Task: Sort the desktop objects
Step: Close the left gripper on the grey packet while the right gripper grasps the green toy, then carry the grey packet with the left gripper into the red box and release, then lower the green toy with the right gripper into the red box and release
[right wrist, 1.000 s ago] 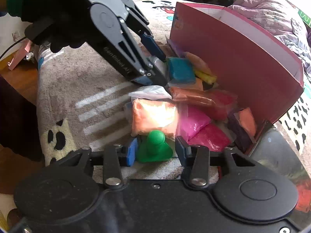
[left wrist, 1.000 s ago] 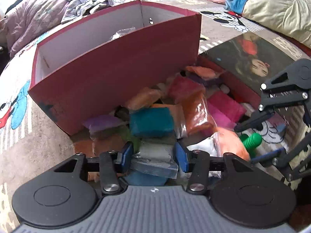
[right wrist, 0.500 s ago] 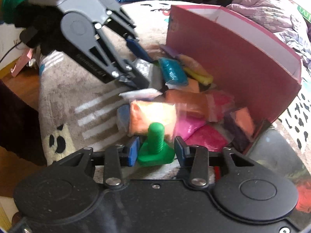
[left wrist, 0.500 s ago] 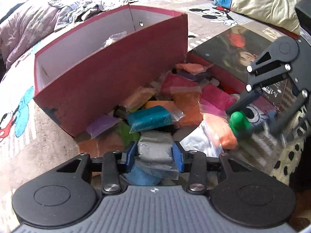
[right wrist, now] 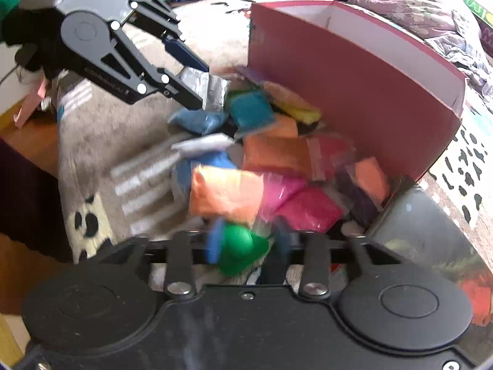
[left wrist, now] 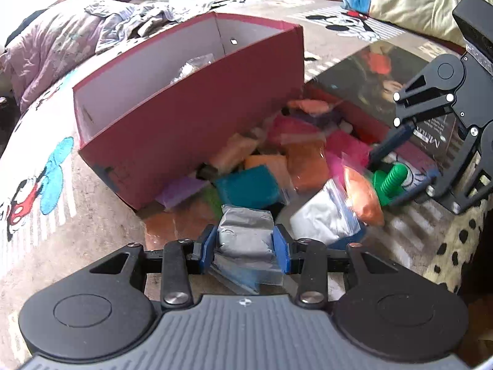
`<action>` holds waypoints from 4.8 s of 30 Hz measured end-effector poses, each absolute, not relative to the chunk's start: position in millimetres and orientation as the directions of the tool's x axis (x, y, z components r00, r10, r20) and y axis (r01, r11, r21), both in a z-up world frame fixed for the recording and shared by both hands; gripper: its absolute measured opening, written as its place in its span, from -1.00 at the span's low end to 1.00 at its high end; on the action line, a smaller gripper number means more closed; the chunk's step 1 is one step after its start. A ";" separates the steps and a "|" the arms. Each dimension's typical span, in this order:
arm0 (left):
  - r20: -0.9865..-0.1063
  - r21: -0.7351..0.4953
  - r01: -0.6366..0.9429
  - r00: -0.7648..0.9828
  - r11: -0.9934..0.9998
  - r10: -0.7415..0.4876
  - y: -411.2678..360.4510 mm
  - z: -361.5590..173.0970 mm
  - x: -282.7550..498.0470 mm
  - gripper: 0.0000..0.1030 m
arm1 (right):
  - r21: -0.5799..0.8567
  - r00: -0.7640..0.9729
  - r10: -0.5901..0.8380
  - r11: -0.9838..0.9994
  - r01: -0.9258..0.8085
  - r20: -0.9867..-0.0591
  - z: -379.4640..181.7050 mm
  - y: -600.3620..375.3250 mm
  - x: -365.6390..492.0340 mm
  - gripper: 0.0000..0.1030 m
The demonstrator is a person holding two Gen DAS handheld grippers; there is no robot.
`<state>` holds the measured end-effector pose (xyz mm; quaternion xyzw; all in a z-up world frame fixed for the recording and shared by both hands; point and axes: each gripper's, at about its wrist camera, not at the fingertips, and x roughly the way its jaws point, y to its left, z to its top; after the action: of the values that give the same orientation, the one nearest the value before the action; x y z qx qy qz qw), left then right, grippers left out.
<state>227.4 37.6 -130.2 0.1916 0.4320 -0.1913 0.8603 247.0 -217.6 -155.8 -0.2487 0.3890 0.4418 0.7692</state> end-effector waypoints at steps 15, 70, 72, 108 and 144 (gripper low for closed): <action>-0.809 0.179 0.479 0.568 0.859 -0.149 37.9 -127.8 226.6 -0.25 | -0.057 0.293 0.501 0.434 -0.899 -0.814 -152.2 -221.5 238.1 -0.69; -0.685 0.014 0.030 0.728 0.999 -0.012 47.9 -52.7 398.7 -0.25 | 0.002 0.317 0.644 0.442 -0.897 -0.696 -85.6 -232.3 243.5 -0.69; -0.705 -0.022 0.010 0.708 1.000 -0.023 52.4 -64.0 407.7 -0.25 | 0.009 0.313 0.646 0.443 -0.896 -0.697 -86.8 -232.2 244.0 -0.69; -0.893 0.050 0.004 0.449 0.999 0.042 67.2 -126.4 474.2 -0.14 | 0.087 0.279 0.655 0.468 -0.880 -0.702 -93.1 -221.8 249.1 -0.69; -0.754 -0.011 0.116 0.651 0.993 -0.085 79.7 -51.2 322.2 -0.01 | 0.054 0.501 0.573 0.691 -0.720 -0.649 -33.9 -198.9 275.2 -0.70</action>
<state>322.2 79.7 -51.2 0.0191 0.4140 -0.0553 0.9084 275.2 -198.9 -33.9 -0.1124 0.3285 0.3764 0.8589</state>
